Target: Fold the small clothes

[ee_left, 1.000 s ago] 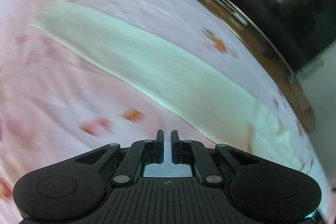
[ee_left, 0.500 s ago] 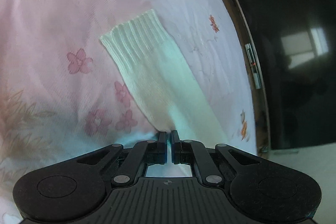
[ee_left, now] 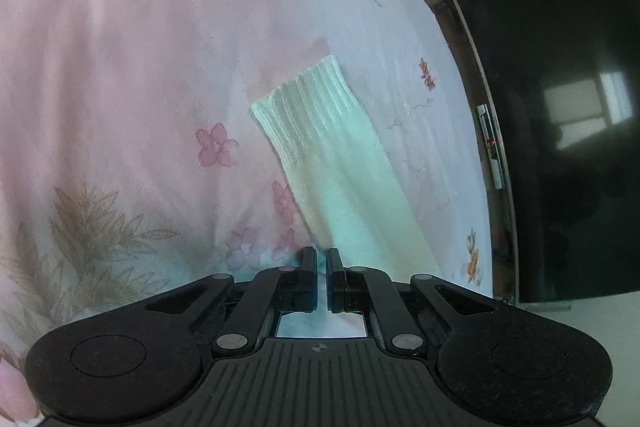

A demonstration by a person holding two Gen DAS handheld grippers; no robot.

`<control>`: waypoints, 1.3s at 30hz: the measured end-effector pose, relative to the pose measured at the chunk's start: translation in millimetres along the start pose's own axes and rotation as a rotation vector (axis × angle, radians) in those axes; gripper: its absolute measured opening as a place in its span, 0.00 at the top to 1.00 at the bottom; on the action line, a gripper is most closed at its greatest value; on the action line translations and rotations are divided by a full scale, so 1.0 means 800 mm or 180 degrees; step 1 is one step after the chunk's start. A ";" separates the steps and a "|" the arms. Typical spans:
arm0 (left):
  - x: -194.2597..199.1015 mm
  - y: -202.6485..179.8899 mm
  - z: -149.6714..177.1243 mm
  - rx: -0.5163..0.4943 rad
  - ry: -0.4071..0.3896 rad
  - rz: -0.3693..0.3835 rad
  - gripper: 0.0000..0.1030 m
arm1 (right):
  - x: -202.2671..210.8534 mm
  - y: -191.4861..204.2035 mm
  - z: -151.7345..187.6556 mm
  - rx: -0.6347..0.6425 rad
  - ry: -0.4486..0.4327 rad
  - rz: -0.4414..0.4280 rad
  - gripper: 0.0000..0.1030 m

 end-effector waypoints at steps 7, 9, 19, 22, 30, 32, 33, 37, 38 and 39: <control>0.010 -0.008 -0.003 -0.0229 -0.0105 -0.0103 0.95 | 0.000 0.002 0.001 -0.0001 -0.0001 -0.0013 0.42; 0.011 -0.004 -0.006 -0.0135 -0.0069 -0.0005 0.95 | 0.000 0.002 0.001 -0.0015 -0.0003 -0.0014 0.42; 0.033 -0.009 -0.002 -0.0177 -0.0428 -0.0163 0.60 | -0.004 0.003 0.002 -0.0004 0.0016 -0.0029 0.42; 0.034 -0.006 -0.004 -0.0007 -0.0429 0.0248 0.02 | -0.004 0.003 0.000 -0.0008 0.0002 -0.0029 0.42; 0.024 -0.016 -0.012 0.0031 -0.0642 0.0242 0.01 | -0.002 0.001 -0.002 -0.0013 -0.0037 0.0002 0.42; 0.023 -0.016 -0.013 0.0117 -0.0701 0.0295 0.09 | -0.002 0.000 -0.003 -0.0014 -0.0043 0.0012 0.42; 0.021 -0.015 -0.014 0.0142 -0.0717 0.0309 0.26 | -0.002 -0.001 -0.003 -0.0017 -0.0048 0.0016 0.42; -0.003 -0.004 -0.018 0.0368 -0.0542 0.0416 0.66 | -0.001 -0.001 -0.003 -0.0003 -0.0063 0.0030 0.42; -0.005 -0.002 -0.019 0.0413 -0.0550 0.0461 0.66 | -0.001 -0.002 -0.003 -0.0007 -0.0061 0.0036 0.42; -0.006 -0.001 -0.018 0.0427 -0.0566 0.0489 0.67 | -0.001 -0.003 -0.003 -0.0013 -0.0060 0.0041 0.42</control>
Point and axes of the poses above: each gripper's, at about its wrist camera, not at the fingertips, and x roughly against the way its jaws point, y to its left, z to its underside, the point moved 3 cm from there along -x, roughly the way its jaws point, and after that the axes turned 12 degrees about -z, right-handed, at the moved point
